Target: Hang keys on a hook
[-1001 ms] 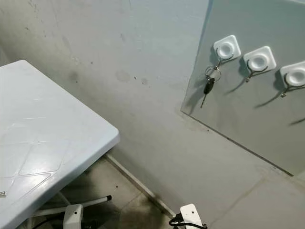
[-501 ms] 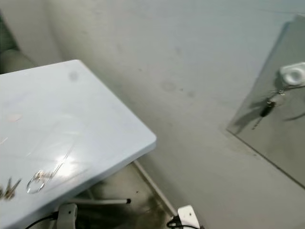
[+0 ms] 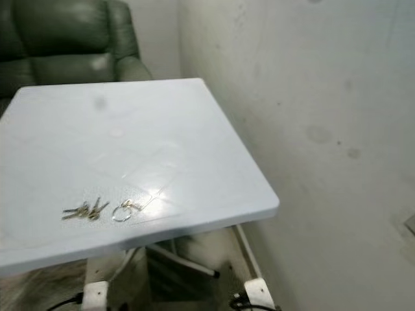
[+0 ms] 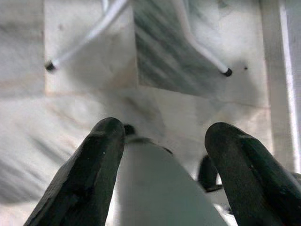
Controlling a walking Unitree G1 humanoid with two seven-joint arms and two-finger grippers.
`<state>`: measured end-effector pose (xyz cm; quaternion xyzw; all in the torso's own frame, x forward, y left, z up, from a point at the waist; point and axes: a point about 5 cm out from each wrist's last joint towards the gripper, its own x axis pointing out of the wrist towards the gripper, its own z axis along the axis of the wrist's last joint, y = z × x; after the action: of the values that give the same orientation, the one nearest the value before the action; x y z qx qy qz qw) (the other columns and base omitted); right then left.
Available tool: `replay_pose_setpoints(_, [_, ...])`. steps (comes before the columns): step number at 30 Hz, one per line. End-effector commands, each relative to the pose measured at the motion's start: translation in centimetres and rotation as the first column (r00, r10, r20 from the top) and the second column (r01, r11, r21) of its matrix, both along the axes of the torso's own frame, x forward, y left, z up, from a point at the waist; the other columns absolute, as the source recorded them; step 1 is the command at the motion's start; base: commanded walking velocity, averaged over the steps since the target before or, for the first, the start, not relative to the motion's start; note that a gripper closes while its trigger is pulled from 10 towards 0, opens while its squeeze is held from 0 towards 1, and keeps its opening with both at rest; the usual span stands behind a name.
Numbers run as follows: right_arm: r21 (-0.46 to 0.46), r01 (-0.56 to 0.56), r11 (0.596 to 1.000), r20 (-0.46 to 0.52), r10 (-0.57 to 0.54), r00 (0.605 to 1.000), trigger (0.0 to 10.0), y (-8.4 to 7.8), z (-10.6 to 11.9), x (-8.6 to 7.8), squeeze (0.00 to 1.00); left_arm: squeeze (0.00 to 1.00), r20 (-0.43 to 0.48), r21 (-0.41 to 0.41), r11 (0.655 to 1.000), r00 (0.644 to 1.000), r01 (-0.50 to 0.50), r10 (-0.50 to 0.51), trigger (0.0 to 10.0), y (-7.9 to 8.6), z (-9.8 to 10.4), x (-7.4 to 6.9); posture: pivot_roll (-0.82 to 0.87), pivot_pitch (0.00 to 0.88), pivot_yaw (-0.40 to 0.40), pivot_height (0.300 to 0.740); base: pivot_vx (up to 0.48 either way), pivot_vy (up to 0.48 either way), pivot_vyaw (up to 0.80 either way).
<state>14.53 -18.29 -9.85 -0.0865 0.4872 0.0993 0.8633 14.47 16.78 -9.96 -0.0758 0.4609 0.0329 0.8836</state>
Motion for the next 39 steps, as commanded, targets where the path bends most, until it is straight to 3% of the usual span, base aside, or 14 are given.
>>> replay_pose_setpoints(1, [0.018,0.007,1.000,0.035,-0.008,0.999,10.0,0.41,0.40,1.11,0.00,0.00,-0.008,0.018,1.000,1.000,-0.005,0.005,10.0,0.85,0.00,-0.12,-0.17,0.001,-0.062,0.740,0.000,0.000,0.80])
replay_pose_setpoints(39, [0.046,0.047,0.998,0.041,-0.048,0.998,10.0,0.50,0.48,1.31,0.00,0.00,0.006,-0.008,1.000,1.000,-0.015,0.015,10.0,0.55,0.09,0.13,-0.17,0.022,-0.063,0.740,-0.028,0.000,0.04])
